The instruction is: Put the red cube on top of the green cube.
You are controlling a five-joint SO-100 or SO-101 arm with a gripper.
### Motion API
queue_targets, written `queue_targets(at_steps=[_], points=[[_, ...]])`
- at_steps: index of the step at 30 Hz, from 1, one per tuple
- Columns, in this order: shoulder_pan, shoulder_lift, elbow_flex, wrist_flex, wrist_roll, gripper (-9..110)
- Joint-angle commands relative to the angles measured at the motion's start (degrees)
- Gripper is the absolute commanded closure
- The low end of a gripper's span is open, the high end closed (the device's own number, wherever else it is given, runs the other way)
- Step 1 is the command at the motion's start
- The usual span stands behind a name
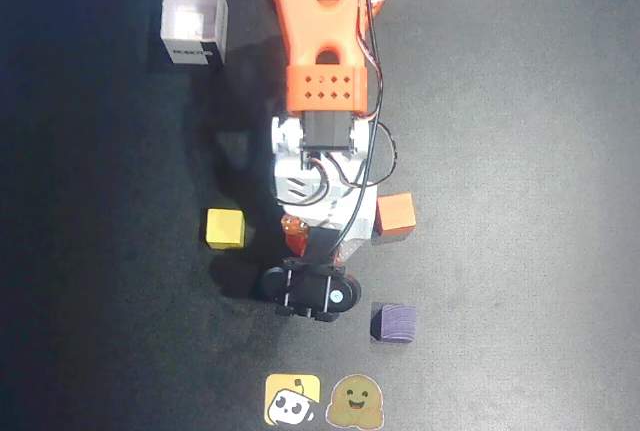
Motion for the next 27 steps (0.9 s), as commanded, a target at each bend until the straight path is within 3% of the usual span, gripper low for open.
queue_targets(at_steps=[1, 11, 27], points=[[-0.6, 4.1, -0.4, 0.0, -0.4, 90], [-0.8, 4.1, -0.4, -0.1, -0.3, 80], [-0.4, 6.2, -1.1, -0.1, -0.3, 80]])
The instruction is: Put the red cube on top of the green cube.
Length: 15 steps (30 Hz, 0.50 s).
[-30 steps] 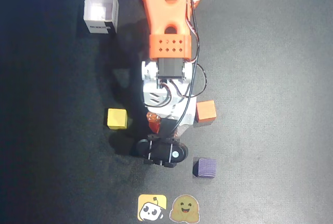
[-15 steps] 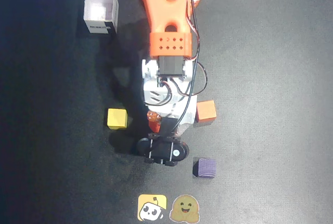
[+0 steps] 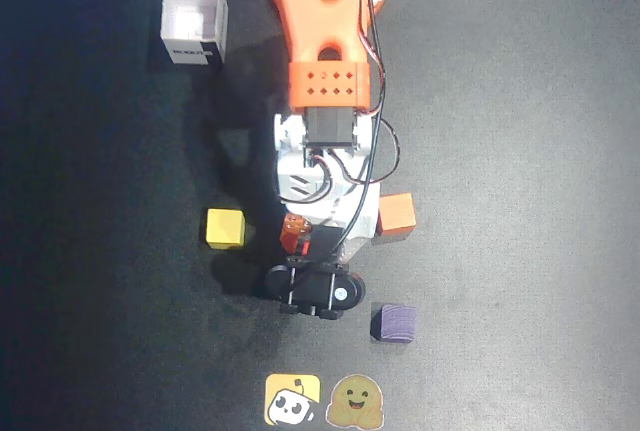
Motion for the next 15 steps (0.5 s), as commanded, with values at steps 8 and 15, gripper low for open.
queue_targets(at_steps=[8, 15], points=[[0.1, 10.4, -1.9, 1.4, -0.4, 80], [0.4, 22.3, 4.1, 3.6, -0.6, 82]])
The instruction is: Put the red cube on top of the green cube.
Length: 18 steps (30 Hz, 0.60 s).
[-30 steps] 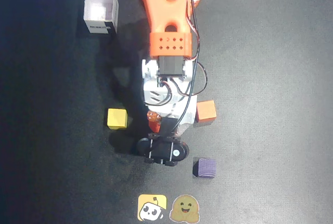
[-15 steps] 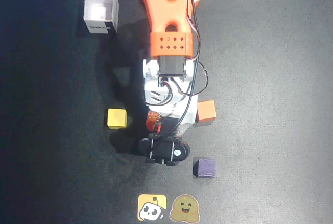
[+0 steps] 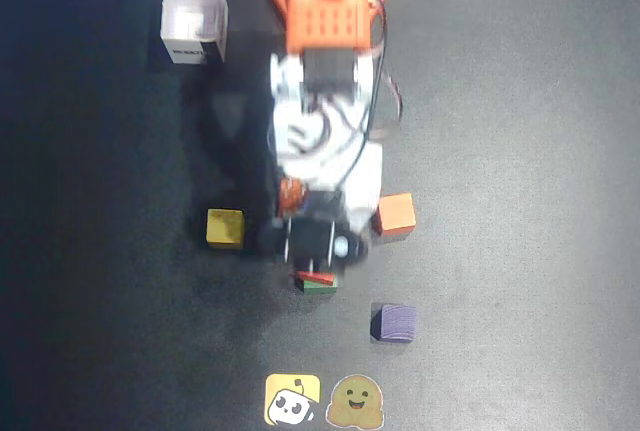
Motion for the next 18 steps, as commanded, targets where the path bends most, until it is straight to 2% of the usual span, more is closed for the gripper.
queue_targets(at_steps=[1, 5, 11, 18], points=[[0.5, 7.3, 1.8, 1.7, -0.7, 84], [2.1, 14.9, 7.8, 2.0, -3.9, 93], [4.3, 26.2, 17.4, 2.2, -8.3, 101], [3.8, 36.8, 26.4, 2.1, -13.7, 101]])
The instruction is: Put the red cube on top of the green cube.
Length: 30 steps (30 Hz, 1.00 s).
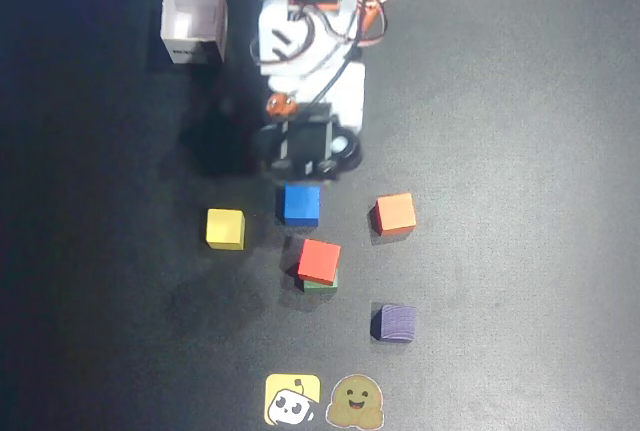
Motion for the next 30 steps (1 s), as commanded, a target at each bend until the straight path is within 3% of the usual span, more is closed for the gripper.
queue_targets(at_steps=[1, 10, 22, 30], points=[[-0.3, 8.2, 4.0, -0.1, -3.3, 101], [-0.4, 36.2, 20.6, 6.4, -8.0, 101], [-0.4, 36.3, 25.5, 5.8, -3.3, 101], [0.3, 36.3, 25.5, 12.2, 0.1, 101]])
